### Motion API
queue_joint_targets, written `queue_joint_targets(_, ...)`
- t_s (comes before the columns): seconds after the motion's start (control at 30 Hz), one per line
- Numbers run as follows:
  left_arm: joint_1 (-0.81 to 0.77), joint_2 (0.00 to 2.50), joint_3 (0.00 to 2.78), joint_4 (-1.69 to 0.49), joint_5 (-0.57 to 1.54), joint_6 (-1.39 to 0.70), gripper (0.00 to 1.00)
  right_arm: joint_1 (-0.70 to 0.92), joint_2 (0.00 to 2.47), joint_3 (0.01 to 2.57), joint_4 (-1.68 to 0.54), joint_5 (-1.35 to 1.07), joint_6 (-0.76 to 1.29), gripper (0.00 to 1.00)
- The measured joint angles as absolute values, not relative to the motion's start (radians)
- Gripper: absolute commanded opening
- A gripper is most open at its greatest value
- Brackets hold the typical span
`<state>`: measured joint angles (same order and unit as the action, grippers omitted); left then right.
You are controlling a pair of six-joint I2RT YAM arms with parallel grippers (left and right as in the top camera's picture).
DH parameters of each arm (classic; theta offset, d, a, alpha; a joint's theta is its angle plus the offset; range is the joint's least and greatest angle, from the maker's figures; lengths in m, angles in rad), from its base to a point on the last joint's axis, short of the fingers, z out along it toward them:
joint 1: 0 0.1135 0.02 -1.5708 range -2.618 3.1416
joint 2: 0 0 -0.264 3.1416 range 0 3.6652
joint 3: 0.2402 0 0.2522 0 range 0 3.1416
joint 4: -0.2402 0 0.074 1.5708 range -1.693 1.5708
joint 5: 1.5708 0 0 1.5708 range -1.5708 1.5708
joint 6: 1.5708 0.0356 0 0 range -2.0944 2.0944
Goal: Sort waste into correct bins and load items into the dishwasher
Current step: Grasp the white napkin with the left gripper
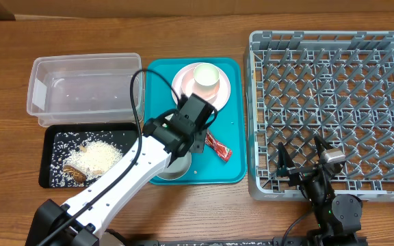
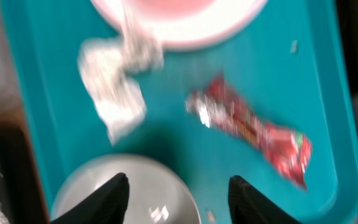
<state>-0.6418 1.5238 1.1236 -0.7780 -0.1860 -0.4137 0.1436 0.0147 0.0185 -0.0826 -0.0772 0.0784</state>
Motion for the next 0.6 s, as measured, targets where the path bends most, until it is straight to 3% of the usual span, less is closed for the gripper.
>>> queue_joint_targets(0.23, -0.599, 1.533, 1.134, -0.658, -0.298, -0.295, 0.64, 0.144, 0.015, 0.019, -0.083, -0.077, 0.078, 1.0)
queue_joint_targets(0.33, -0.546, 1.559, 1.134, -0.627, -0.307, -0.267, 0.65, 0.144, 0.015, 0.019, -0.083, -0.078, 0.078, 1.0)
queue_joint_targets(0.6, -0.402, 1.699, 1.135, -0.527, -0.121, -0.138, 0.65, 0.144, 0.015, 0.019, -0.082, -0.078, 0.079, 1.0)
